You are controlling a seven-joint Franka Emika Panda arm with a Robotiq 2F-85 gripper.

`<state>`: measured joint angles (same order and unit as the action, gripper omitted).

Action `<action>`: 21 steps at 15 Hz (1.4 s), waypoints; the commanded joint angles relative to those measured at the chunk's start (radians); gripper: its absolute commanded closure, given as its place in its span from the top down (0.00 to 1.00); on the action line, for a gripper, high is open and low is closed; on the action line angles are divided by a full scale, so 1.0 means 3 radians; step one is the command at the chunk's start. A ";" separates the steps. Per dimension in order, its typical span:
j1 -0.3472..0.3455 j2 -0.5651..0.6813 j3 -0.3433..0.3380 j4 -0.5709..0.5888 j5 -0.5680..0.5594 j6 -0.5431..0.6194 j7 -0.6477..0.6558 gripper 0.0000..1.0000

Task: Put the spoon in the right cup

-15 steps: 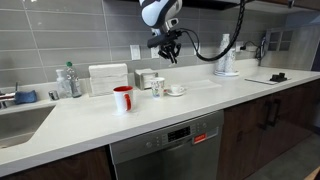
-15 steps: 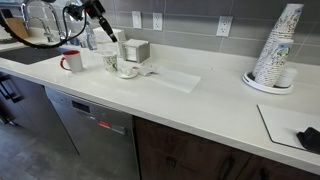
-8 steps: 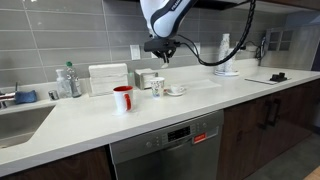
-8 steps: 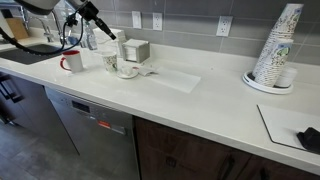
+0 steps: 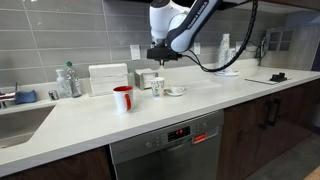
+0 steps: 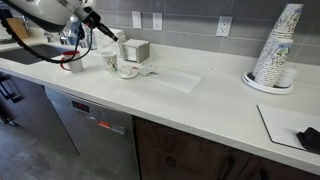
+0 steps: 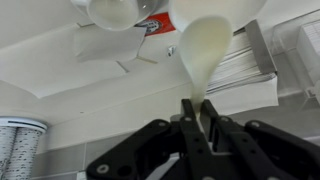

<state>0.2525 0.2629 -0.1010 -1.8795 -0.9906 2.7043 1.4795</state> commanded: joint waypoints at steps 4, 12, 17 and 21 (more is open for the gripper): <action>0.0000 0.0097 -0.0023 0.0005 -0.0138 0.0160 0.0094 0.14; 0.0187 0.0312 -0.0089 0.0279 -0.0464 0.0028 0.0340 0.03; 0.0267 0.0429 -0.0131 0.0362 -0.0757 -0.0157 0.0582 0.03; 0.0286 0.0468 -0.0100 0.0329 -0.0820 -0.0286 0.0614 0.03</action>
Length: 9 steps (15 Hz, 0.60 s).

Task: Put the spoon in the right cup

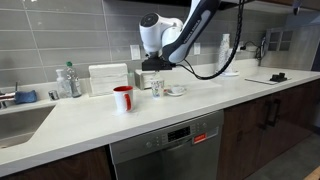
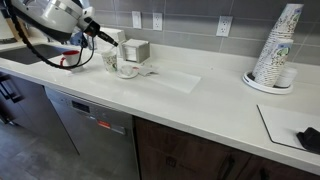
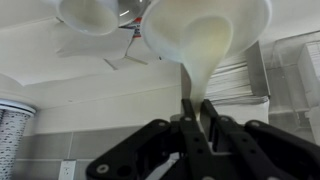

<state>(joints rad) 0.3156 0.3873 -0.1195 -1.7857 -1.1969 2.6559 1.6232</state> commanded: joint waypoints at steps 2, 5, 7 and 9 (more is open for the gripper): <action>0.0099 0.0075 -0.0032 0.0009 -0.0158 -0.0181 0.0153 0.03; 0.0136 0.0091 -0.0022 -0.0005 -0.0152 -0.0250 0.0139 0.03; 0.0157 0.0084 -0.0013 -0.0032 -0.0120 -0.0301 0.0103 0.03; 0.0008 0.0065 0.0188 -0.0041 -0.0180 -0.0406 0.0108 0.03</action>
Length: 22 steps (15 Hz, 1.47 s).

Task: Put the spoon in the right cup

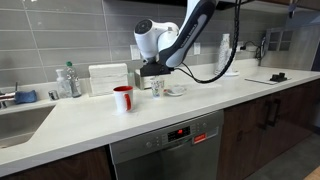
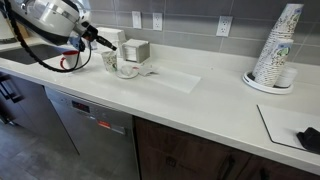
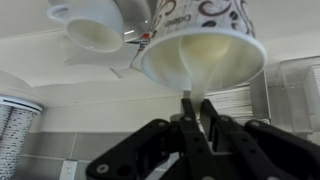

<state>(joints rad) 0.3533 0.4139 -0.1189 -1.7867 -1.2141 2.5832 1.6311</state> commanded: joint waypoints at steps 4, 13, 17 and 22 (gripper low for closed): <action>-0.0179 -0.0046 0.0317 -0.0069 -0.0098 -0.0324 0.0056 0.03; -0.0288 -0.0046 0.0423 -0.0049 -0.0112 -0.0403 0.0061 0.47; -0.0308 -0.0043 0.0441 -0.0034 -0.0115 -0.0397 0.0053 0.61; -0.0349 -0.0131 0.0493 -0.0066 -0.0059 -0.0326 -0.0023 0.86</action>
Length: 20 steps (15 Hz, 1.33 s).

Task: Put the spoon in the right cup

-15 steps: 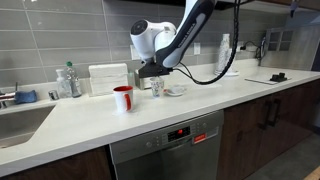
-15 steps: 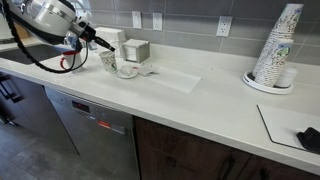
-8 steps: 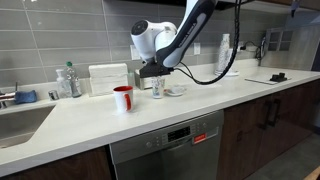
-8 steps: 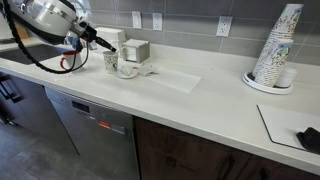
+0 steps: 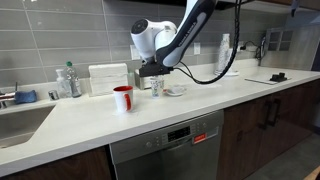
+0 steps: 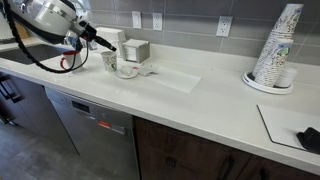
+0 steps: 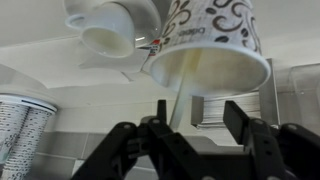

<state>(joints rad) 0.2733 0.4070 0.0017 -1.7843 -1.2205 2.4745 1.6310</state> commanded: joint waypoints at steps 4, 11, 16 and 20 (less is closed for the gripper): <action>-0.0203 -0.0365 0.0225 -0.0201 0.0280 0.0096 -0.0433 1.00; -0.0672 -0.0918 0.0677 -0.0697 0.2081 0.0297 -0.2242 1.00; -0.0747 -0.1217 0.0650 -0.0809 0.3377 -0.0079 -0.3495 1.00; -0.0673 -0.1191 0.0508 -0.0680 0.3451 -0.0185 -0.3618 1.00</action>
<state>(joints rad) 0.0363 0.0503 0.1900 -1.9891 -0.1901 2.4206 0.5503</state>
